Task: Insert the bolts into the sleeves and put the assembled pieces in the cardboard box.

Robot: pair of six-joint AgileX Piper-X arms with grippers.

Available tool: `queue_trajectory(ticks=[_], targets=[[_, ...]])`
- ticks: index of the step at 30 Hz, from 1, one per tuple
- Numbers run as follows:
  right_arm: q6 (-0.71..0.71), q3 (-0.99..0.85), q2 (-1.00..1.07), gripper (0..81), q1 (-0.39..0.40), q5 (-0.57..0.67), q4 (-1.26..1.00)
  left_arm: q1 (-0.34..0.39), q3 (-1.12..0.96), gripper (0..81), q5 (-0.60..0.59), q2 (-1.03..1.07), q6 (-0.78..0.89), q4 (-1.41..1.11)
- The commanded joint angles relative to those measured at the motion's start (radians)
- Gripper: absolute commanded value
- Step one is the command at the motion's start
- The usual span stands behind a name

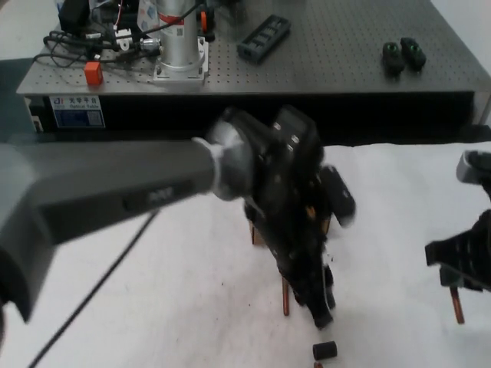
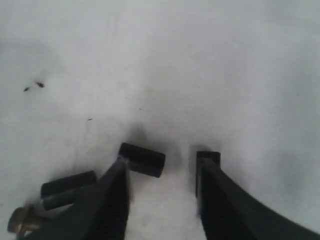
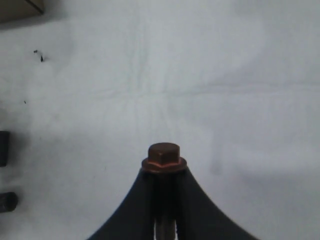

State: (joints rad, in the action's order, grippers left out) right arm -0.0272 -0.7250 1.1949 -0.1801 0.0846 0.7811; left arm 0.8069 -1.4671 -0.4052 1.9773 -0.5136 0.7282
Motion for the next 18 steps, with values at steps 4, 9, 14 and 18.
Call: queue_trajectory(ticks=[4, 9, 14, 18], targets=[[-0.011, 0.036, -0.019, 4.4, -0.004, 0.061, 0.012, 0.059, -0.022, 31.4, 0.083, 0.040, -0.075, 0.019], [-0.011, 0.036, -0.045, 4.4, -0.004, 0.060, 0.016, 0.081, -0.022, 31.4, 0.119, 0.059, -0.079, 0.039], [-0.003, 0.036, -0.080, 4.4, -0.004, 0.068, 0.016, 0.081, -0.022, 31.4, 0.163, 0.078, -0.079, 0.058], [0.012, 0.036, -0.095, 4.4, -0.004, 0.068, 0.017, 0.085, -0.022, 31.4, 0.162, 0.095, -0.079, 0.067]])
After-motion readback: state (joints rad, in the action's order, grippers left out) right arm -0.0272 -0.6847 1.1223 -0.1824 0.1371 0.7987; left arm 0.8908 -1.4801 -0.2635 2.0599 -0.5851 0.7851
